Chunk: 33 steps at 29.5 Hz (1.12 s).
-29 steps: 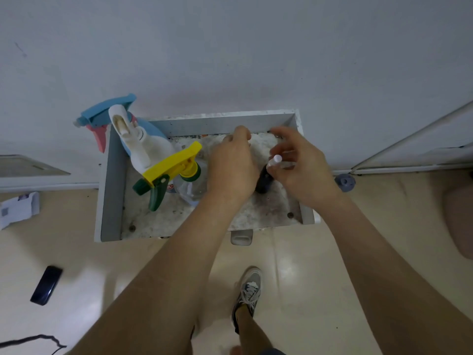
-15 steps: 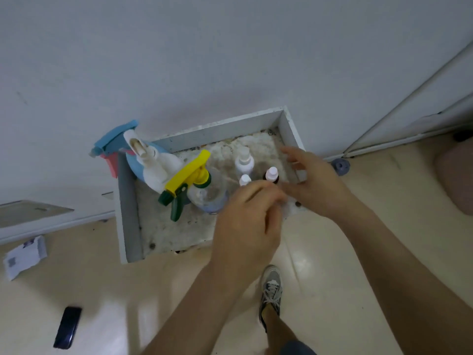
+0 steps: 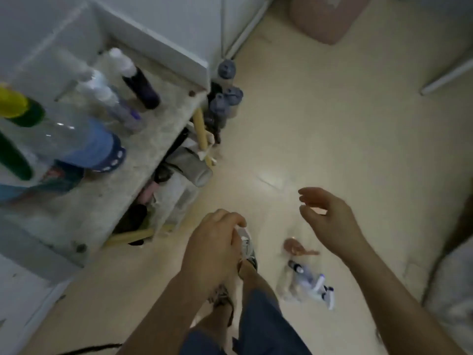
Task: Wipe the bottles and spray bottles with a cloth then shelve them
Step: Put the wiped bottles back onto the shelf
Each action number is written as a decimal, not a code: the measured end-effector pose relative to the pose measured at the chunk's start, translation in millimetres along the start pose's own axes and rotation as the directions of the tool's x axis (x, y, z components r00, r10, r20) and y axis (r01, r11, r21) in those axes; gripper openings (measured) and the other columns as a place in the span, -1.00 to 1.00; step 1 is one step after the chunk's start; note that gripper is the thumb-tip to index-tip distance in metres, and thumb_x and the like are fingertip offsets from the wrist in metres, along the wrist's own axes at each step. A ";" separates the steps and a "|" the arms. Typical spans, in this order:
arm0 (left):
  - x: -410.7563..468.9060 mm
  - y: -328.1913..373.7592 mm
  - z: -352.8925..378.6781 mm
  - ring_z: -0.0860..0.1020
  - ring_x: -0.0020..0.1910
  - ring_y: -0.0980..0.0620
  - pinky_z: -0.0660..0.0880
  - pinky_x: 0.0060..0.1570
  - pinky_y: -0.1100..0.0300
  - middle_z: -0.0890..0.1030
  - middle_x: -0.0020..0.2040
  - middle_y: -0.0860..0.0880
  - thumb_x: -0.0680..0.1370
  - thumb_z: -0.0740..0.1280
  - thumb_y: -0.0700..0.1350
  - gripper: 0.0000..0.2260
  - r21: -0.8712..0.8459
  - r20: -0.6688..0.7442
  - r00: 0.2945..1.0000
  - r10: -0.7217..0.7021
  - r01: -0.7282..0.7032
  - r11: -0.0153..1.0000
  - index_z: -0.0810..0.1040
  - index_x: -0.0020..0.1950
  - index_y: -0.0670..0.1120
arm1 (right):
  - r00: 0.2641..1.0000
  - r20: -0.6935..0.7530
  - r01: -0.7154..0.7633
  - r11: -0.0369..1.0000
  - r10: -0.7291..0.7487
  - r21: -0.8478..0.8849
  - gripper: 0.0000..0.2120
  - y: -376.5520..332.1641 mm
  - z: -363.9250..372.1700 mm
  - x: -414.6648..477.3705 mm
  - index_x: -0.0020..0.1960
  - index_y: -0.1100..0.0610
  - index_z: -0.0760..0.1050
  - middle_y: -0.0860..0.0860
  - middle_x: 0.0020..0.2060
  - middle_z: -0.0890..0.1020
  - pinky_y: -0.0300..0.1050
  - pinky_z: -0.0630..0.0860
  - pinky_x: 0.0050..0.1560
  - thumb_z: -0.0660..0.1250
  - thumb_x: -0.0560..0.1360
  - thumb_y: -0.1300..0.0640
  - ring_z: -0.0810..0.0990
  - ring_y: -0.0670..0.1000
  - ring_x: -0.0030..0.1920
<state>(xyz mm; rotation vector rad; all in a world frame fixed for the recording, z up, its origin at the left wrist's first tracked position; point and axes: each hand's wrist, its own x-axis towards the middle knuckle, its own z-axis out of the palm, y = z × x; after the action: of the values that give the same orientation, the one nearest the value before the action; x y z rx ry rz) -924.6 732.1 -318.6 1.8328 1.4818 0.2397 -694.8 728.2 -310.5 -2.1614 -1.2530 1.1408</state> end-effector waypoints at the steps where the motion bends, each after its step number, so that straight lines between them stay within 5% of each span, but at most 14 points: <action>1: -1.4 -2.5 18.3 0.51 -0.01 0.07 0.42 -0.02 0.23 0.56 0.00 0.07 0.53 0.28 -0.27 -0.78 0.018 0.061 0.998 0.006 -0.007 1.000 0.61 0.08 -0.02 | 0.995 0.010 -0.096 0.995 0.096 -0.001 -0.69 32.9 -1.8 -13.5 0.21 -0.04 0.52 -0.04 0.11 0.63 -0.11 0.48 0.16 0.36 0.50 0.21 0.57 -0.02 0.17; 4: -3.8 -11.0 72.0 0.50 -0.06 0.05 0.46 -0.02 0.17 0.58 -0.03 0.06 0.52 0.29 -0.27 -0.80 0.072 0.200 0.979 0.039 -0.054 0.996 0.61 0.05 -0.03 | 0.936 0.031 -0.351 0.935 0.350 0.052 -0.55 119.8 -2.7 -51.0 0.38 -0.04 0.42 0.02 0.32 0.51 -0.12 0.37 0.18 0.37 0.51 0.16 0.45 0.04 0.34; 7: -7.5 -16.4 136.7 0.44 -0.05 0.09 0.44 0.01 0.18 0.58 0.00 0.05 0.54 0.27 -0.25 -0.79 0.144 0.342 0.937 0.073 -0.129 0.981 0.60 0.08 -0.03 | 0.809 0.038 -0.571 0.768 0.587 0.290 -0.40 201.5 -0.3 -84.4 0.46 -0.10 0.30 0.09 0.42 0.39 -0.09 0.36 0.14 0.40 0.49 0.18 0.42 0.06 0.32; 11: -16.6 -24.4 229.1 0.48 0.09 0.02 0.39 0.02 0.22 0.58 0.07 0.03 0.52 0.29 -0.28 -0.76 0.189 0.464 0.875 0.136 -0.248 0.950 0.59 0.13 -0.06 | 0.647 0.082 -0.697 0.544 0.758 0.467 -0.31 311.5 18.5 -119.2 0.49 -0.15 0.20 0.09 0.47 0.31 -0.01 0.39 0.13 0.43 0.48 0.15 0.39 0.08 0.36; 14: -15.8 -33.6 302.8 0.50 0.14 0.01 0.41 0.09 0.21 0.58 0.12 0.06 0.51 0.30 -0.27 -0.71 0.230 0.560 0.815 0.148 -0.325 0.918 0.58 0.19 -0.04 | 0.628 0.079 -0.720 0.539 0.774 0.437 -0.22 388.8 43.5 -129.8 0.55 -0.11 0.11 0.06 0.49 0.27 -0.08 0.36 0.11 0.44 0.47 0.17 0.38 0.04 0.29; 17: -8.8 -50.0 393.3 0.60 0.07 -0.04 0.51 0.03 0.17 0.64 0.06 0.04 0.43 0.42 -0.28 -0.64 0.217 0.616 0.759 0.212 -0.422 0.880 0.60 0.20 -0.05 | 0.672 0.066 -0.710 0.616 0.738 0.342 -0.12 467.4 73.2 -119.2 0.57 -0.11 0.02 0.05 0.51 0.24 -0.05 0.33 0.27 0.48 0.44 0.10 0.30 0.08 0.43; 21: 7.7 -67.9 517.6 0.49 0.24 -0.04 0.31 0.18 0.22 0.54 0.21 0.02 0.49 0.41 -0.03 -0.53 0.180 0.688 0.694 0.210 -0.444 0.878 0.45 0.38 -0.07 | 0.712 0.110 -0.687 0.657 0.693 0.309 -0.08 559.4 120.5 -93.3 0.57 -0.19 -0.05 0.03 0.47 0.26 -0.06 0.37 0.21 0.48 0.43 0.07 0.35 0.12 0.39; 24: 11.6 -73.0 598.8 0.52 -0.04 -0.08 0.38 0.02 0.10 0.52 -0.06 0.01 0.31 0.40 0.29 -0.39 0.171 0.629 0.730 0.267 -0.465 0.869 0.52 0.12 -0.17 | 0.763 0.080 -0.621 0.692 0.642 0.368 -0.21 607.5 152.7 -68.1 0.55 -0.14 0.09 -0.02 0.33 0.44 -0.15 0.38 0.14 0.44 0.47 0.11 0.45 0.06 0.30; 26: 7.7 -73.5 636.2 0.51 0.00 -0.06 0.44 0.04 0.05 0.52 -0.02 0.01 0.31 0.28 0.41 -0.30 0.187 0.611 0.760 0.222 -0.411 0.892 0.46 0.18 -0.11 | 0.771 -0.040 -0.586 0.732 0.636 0.348 -0.51 628.5 172.8 -56.5 0.41 -0.05 0.37 -0.05 0.13 0.58 -0.17 0.41 -0.01 0.37 0.51 0.12 0.54 0.04 0.12; 29: 0.8 -67.1 666.4 0.49 0.14 -0.09 0.39 -0.06 0.10 0.53 0.13 -0.07 0.54 0.29 0.11 -0.53 0.245 0.631 0.775 0.031 -0.237 0.940 0.35 0.34 -0.13 | 0.700 -0.201 -0.579 0.709 0.685 0.403 -0.89 636.0 190.6 -51.7 0.05 0.08 0.51 0.00 -0.17 0.61 -0.16 0.39 -0.28 0.30 0.54 0.13 0.52 0.01 -0.22; 33: 0.3 -48.2 650.6 0.52 0.07 -0.13 0.33 -0.15 0.11 0.59 0.03 -0.12 0.62 0.21 -0.08 -0.76 0.213 0.582 0.813 -0.021 -0.128 0.969 0.42 0.23 -0.16 | 0.618 -0.349 -0.523 0.700 0.704 0.486 -0.89 620.3 168.2 -63.3 0.04 0.03 0.52 -0.03 -0.23 0.58 -0.23 0.39 -0.32 0.34 0.52 0.13 0.51 0.00 -0.27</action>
<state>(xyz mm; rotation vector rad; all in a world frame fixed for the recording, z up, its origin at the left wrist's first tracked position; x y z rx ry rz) -589.6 453.8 -804.5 1.9046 1.0510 -0.4713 -517.9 339.8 -795.2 -2.4403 -0.0140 0.8037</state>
